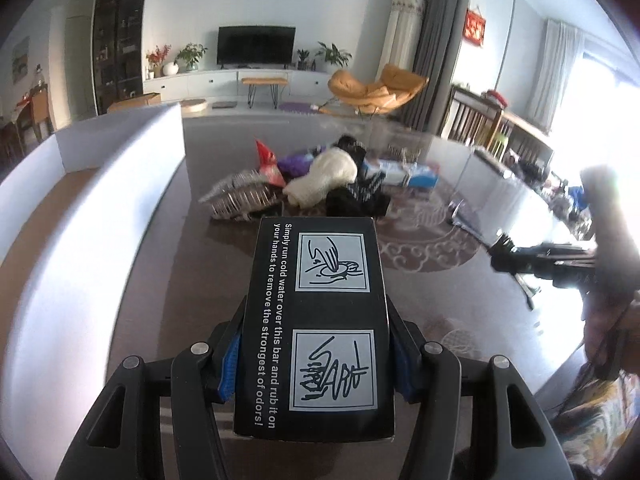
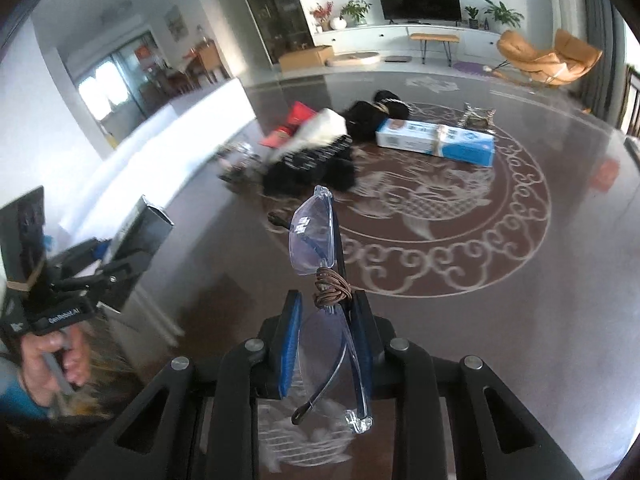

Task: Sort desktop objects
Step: 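Carry box and glasses to the cork bin and open both grippers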

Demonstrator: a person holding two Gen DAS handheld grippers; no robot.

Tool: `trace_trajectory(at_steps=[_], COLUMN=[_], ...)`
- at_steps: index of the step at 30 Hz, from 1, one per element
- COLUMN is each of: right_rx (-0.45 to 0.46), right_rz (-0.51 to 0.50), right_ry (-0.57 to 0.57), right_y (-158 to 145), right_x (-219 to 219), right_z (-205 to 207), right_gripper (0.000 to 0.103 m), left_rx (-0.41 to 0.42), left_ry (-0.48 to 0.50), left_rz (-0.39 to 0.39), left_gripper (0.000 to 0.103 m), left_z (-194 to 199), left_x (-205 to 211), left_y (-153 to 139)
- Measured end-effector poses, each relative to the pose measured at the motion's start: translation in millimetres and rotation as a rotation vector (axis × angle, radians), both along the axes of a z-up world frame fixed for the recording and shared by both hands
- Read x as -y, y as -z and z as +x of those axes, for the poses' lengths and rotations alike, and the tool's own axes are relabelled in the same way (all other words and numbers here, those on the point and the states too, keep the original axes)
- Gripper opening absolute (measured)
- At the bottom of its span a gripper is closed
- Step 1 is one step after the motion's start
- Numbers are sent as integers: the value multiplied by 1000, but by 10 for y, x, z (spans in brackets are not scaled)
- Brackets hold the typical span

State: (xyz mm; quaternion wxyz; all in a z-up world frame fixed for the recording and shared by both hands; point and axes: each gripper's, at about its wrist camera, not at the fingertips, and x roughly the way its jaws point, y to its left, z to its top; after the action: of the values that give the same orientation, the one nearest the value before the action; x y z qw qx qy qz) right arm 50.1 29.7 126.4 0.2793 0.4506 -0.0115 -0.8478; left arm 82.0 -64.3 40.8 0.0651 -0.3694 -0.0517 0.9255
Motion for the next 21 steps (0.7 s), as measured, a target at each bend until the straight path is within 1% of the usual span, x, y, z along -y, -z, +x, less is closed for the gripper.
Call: trace_trajectory(at_steps=[4,7,10,12,13,15,17,19,21], right_rx=[-5,-19,-41,-66,-81,-100,-105,-93,-86], right_rz=[-32,-69,-106,-127,-143,-165,-172,-152,-106], right_ry=[-34,-72,-142,-197,-223,-272,-322,-365,-401], right_y=[-172,-355,-568,-707,-776,-873,-930,-899,-799], right_x=[247,571,1136,1570,1801,2222,2733,3196,3621], right_z=[40,27,-36,-58,-69,-86,-106,-119,-115], right_gripper=[26,26,26,26,26,26,26,26,26], left_rx=[-36,-64,-61,-50,-47,-28,1,50,112], left_ry=[-17,-33,-81,-148,-175,-258,-317,-383,-440], left_rz=[32,63,109,119,105,37,17,10,-28], left_gripper=[58,58,58,58,58,58,58,58,58], left_z=[116,225,270,271,272,250,219,162,99], left_x=[152,396,847,1294,1435,1819,2170,2534,2830], left_y=[-225,-465,-676,-786,-808,-847,-813,-714,-556])
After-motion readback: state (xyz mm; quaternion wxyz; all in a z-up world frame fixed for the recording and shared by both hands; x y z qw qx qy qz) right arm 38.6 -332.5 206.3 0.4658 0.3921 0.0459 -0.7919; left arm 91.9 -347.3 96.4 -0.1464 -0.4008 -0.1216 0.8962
